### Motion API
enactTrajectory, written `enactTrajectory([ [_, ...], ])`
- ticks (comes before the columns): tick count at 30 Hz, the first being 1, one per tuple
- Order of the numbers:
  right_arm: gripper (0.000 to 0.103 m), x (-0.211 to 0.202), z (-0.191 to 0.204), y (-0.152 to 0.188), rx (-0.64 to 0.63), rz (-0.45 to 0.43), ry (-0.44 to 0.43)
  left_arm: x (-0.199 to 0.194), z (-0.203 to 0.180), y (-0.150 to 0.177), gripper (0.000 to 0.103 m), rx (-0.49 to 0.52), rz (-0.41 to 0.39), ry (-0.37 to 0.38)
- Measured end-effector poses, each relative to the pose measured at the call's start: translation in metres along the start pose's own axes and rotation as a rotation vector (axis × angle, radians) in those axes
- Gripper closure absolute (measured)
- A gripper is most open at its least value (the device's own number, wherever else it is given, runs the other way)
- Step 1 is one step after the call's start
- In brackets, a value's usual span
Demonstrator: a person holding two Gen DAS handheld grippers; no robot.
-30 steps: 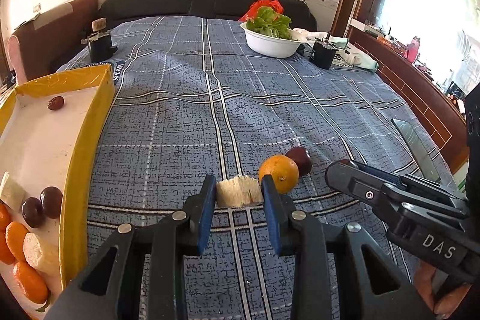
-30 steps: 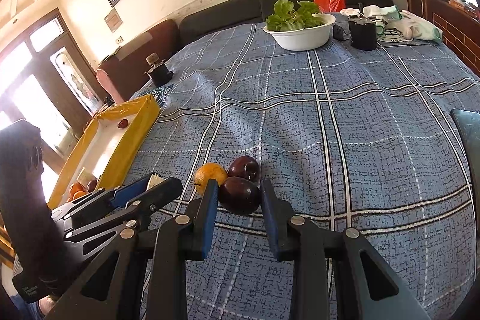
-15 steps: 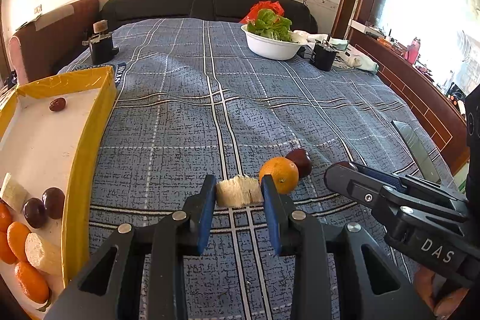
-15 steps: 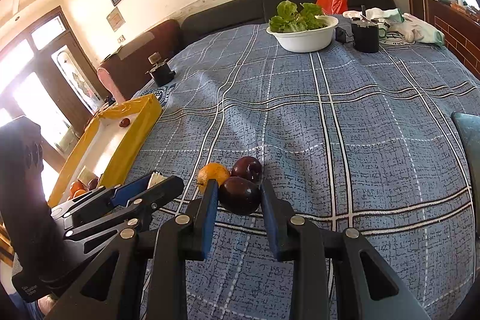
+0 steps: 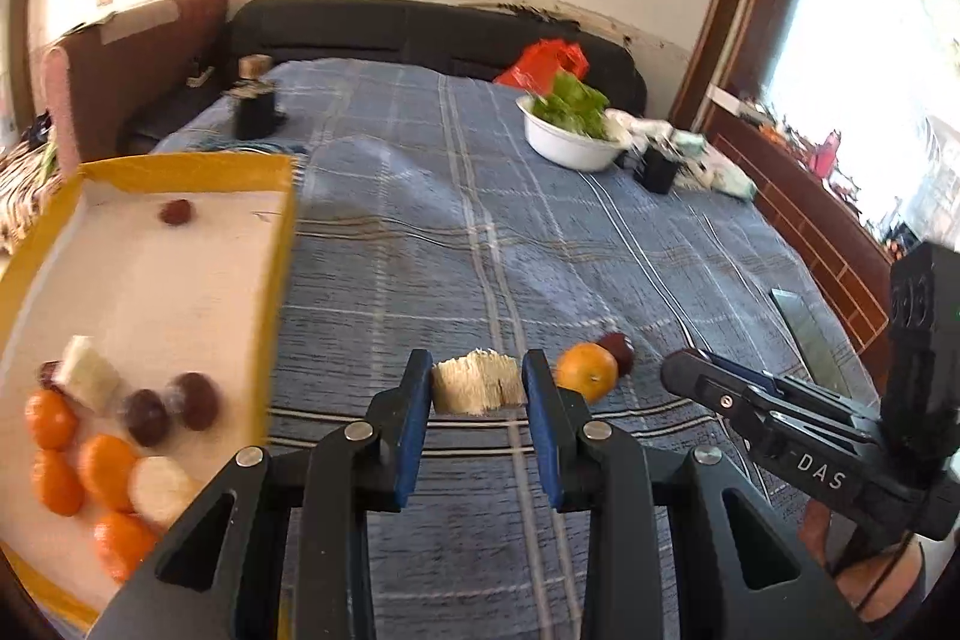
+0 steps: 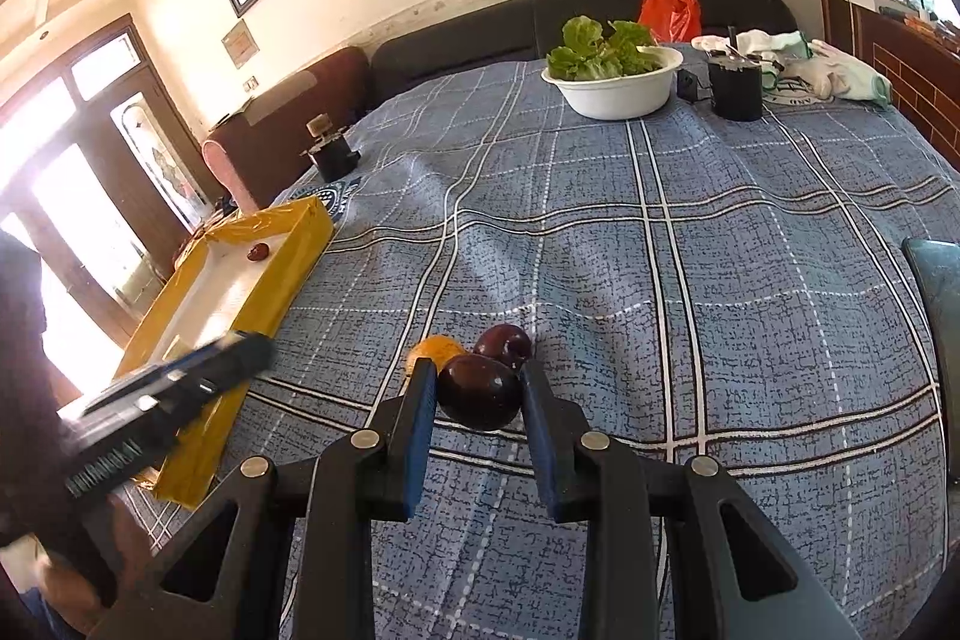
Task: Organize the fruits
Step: 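Carry the yam chunk and plum in both grippers over the tray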
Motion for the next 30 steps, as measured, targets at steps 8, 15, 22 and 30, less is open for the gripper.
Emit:
enactTrajectory([
  [8, 0.072, -0.001, 0.013, 0.002, -0.048, -0.011, -0.009, -0.046, 0.061, 0.003, 0.073, -0.09, -0.061, -0.06],
  [15, 0.071, 0.005, 0.031, 0.001, -0.035, 0.039, -0.056, -0.066, 0.123, 0.017, 0.073, -0.175, -0.077, -0.109],
  [22, 0.071, 0.014, 0.098, 0.006, -0.117, 0.092, -0.158, -0.065, 0.18, 0.04, 0.073, -0.265, -0.047, -0.146],
  [30, 0.071, 0.047, 0.189, 0.014, -0.231, 0.176, -0.282, -0.068, 0.218, 0.053, 0.073, -0.326, -0.052, -0.175],
])
Point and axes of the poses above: each gripper's, at about its wrist camera, not at the fingertips, and x roughly the way its jaws point, z to its left, y to its underside, the point moved 3 cm from there along x, roughly the way its jaws point, and after that the axes turned 7 degrees about z, right-handed, at the moved point
